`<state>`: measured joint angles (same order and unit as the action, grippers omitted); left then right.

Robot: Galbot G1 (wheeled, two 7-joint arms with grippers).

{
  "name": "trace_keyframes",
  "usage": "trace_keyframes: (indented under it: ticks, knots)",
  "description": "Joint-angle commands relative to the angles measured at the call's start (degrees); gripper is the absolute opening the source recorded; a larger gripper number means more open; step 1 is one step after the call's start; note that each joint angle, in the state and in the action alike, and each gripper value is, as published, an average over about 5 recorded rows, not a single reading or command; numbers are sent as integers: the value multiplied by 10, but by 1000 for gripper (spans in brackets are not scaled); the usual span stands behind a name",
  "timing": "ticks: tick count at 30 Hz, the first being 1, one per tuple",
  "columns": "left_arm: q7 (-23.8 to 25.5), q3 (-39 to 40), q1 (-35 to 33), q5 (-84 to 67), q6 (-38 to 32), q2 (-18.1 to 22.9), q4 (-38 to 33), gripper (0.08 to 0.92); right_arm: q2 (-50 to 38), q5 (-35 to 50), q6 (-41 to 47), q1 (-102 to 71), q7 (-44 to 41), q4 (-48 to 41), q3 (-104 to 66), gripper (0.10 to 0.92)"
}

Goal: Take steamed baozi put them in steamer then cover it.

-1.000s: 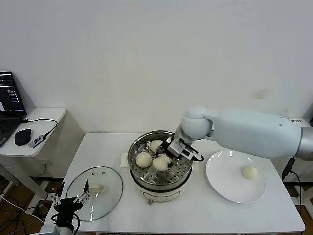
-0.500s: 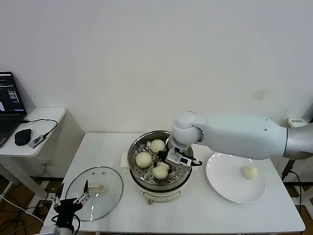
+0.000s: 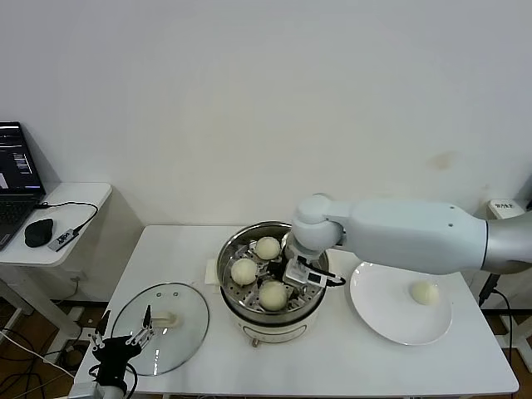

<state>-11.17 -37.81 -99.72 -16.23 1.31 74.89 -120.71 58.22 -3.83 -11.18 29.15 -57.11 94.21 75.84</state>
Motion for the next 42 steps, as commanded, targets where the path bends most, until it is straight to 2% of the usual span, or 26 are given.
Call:
trace_keyframes:
  ticks: [1,14,23,27,33,42]
  knots:
    - [0,-1,0,0,0,-2,2,823,-13,1,-4,14,0,6,-14,804]
    - [-3,2,7,2,2,-16,6,823,-88,55,34,34,-10,-17,-93,823]
    - [-3,8,15,-1,3,-34,9,823,-207,115,238,22,-28,-26,-130,823]
    - [-2,13,21,-8,3,-40,13,823,-269,96,267,-25,-34,-38,-162,823]
    - [0,17,26,-16,5,-51,18,823,-329,35,241,-97,-55,-77,-209,823]
    - [0,22,23,-14,5,-53,22,823,-350,-47,210,-243,-51,-131,-286,823]
